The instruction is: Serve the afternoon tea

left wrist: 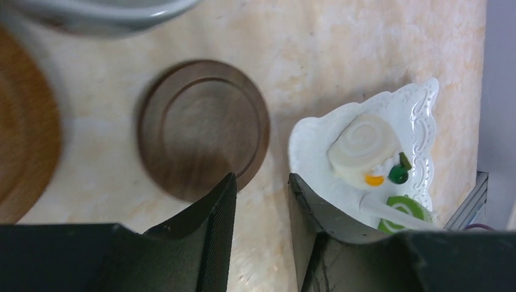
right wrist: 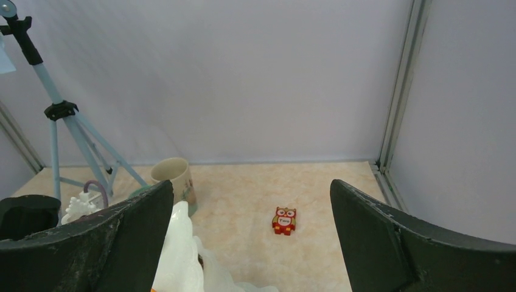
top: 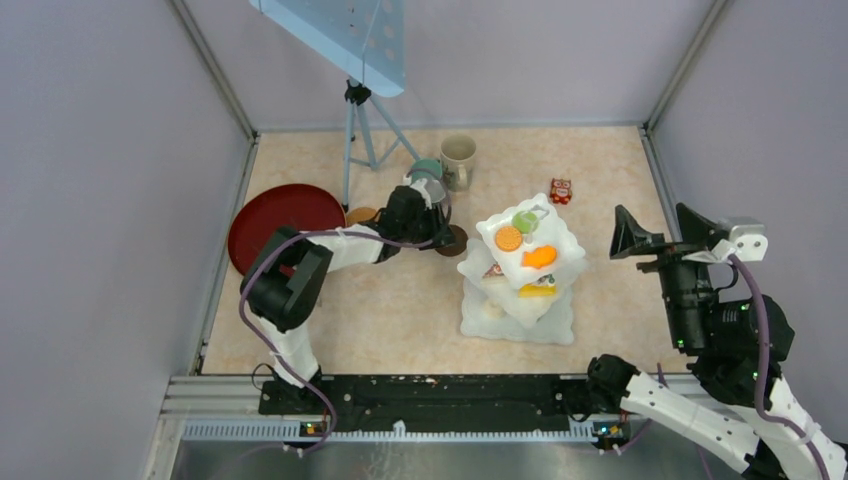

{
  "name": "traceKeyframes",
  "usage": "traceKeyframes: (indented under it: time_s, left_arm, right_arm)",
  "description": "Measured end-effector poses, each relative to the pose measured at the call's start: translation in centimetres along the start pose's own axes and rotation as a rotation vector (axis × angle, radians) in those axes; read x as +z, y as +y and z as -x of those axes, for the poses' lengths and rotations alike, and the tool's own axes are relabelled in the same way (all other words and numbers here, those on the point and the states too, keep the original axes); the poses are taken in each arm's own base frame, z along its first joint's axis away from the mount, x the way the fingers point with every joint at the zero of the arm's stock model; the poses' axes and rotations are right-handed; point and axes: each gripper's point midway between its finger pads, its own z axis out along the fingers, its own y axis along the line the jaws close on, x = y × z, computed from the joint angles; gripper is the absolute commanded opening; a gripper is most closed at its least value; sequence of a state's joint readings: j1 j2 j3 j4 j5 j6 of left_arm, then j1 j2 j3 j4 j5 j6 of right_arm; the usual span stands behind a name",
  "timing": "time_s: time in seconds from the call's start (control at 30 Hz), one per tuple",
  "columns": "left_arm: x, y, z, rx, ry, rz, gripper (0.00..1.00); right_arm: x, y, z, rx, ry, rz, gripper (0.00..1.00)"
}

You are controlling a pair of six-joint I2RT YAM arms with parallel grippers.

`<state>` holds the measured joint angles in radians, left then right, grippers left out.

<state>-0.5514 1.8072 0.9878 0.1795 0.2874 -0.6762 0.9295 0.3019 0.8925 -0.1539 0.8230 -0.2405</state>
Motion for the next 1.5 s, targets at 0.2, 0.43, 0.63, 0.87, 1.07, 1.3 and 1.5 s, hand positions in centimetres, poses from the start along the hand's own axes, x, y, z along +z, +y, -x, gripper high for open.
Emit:
traceKeyframes:
  time_s: [0.2,0.43,0.63,0.87,1.07,1.3,1.5]
  left_arm:
    - [2.5,-1.7,-0.3,0.063,-0.004,0.009,0.36]
    - [3.6,0.4,0.5,0.079,-0.024,0.104,0.34]
    - [3.7,0.8,0.2,0.069,-0.002,0.129,0.31]
    - [1.6,2.3,-1.0,0.114,0.042,0.219,0.31]
    - [-2.0,3.7,-3.7,0.136,0.118,0.271,0.32]
    - [-5.5,4.4,-7.0,0.139,0.196,0.300,0.39]
    - [-9.2,4.8,-10.7,0.127,0.262,0.296,0.43]
  right_arm:
    - [-0.1,-0.1,-0.1,0.003,0.007,-0.001,0.97]
    - [-0.1,0.0,-0.3,0.002,0.015,0.001,0.97]
    - [-0.1,0.0,-0.3,0.002,0.014,0.001,0.98]
    - [-0.1,0.0,-0.3,-0.008,0.015,0.001,0.98]
    - [0.0,0.1,-0.3,-0.021,0.018,0.002,0.98]
    - [0.1,0.2,-0.3,-0.017,0.014,0.006,0.97]
    - [0.1,0.3,-0.1,-0.011,0.006,0.009,0.97]
